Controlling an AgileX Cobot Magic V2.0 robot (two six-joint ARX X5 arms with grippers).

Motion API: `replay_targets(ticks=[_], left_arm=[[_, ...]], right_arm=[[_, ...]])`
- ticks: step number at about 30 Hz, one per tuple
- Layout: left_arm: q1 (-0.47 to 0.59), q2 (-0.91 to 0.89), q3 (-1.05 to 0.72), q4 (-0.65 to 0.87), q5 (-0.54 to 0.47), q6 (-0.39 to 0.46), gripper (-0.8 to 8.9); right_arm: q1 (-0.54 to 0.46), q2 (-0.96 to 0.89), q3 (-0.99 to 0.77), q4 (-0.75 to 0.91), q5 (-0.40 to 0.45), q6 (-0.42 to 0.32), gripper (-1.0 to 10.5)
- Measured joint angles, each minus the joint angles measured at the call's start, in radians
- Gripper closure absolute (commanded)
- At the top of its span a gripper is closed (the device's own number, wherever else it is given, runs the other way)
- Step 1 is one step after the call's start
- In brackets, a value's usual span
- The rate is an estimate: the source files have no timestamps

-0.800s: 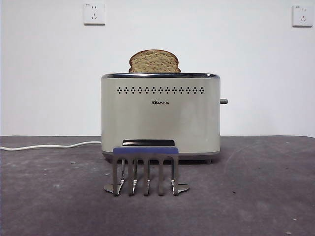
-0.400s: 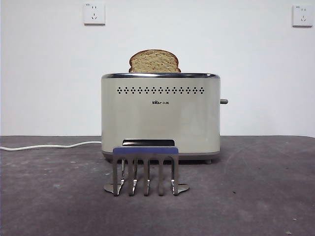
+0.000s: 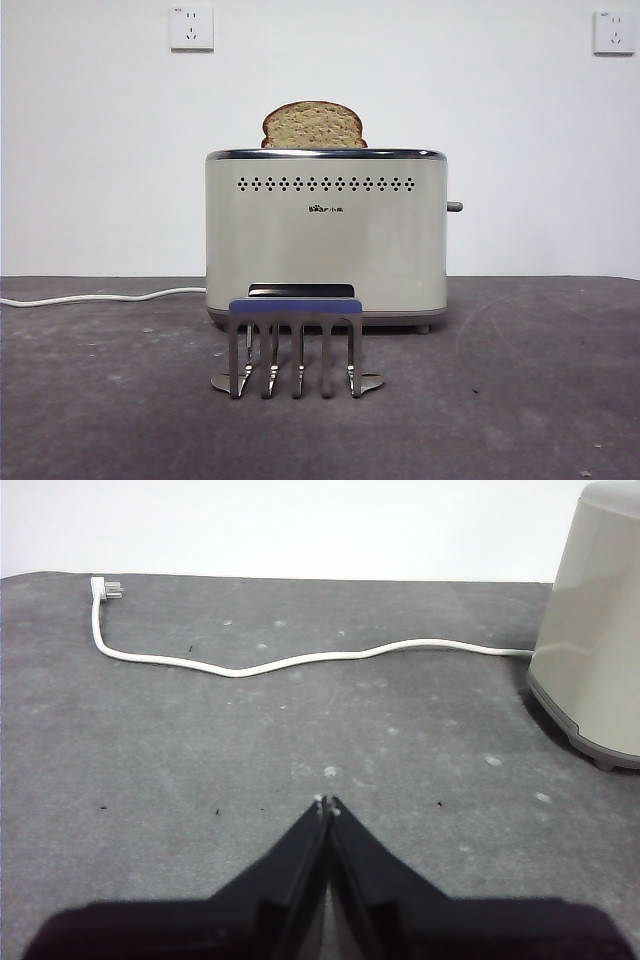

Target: Pick up a slice of bread from the rack,put the bread on the toaster,press the button

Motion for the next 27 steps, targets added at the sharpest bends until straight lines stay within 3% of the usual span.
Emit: replay_targets(ticks=[5, 13, 17, 22, 27], left_arm=[[0.000, 0.000, 0.000, 0.000, 0.000, 0.000, 8.17], [0.000, 0.000, 0.000, 0.000, 0.000, 0.000, 8.17], [0.000, 0.000, 0.000, 0.000, 0.000, 0.000, 8.17], [0.000, 0.000, 0.000, 0.000, 0.000, 0.000, 8.17], [0.000, 0.000, 0.000, 0.000, 0.000, 0.000, 8.17]], right_arm=[[-0.040, -0.070, -0.024, 0.103, -0.001, -0.035, 9.5], [-0.051, -0.336, -0.278, 0.528, 0.017, -0.012, 9.5], [-0.050, -0.460, -0.484, 0.769, 0.188, 0.075, 9.5], [-0.050, -0.594, -0.709, 0.929, 0.438, 0.205, 9.5], [-0.050, -0.733, -0.893, 0.987, 0.534, 0.246, 9.5]])
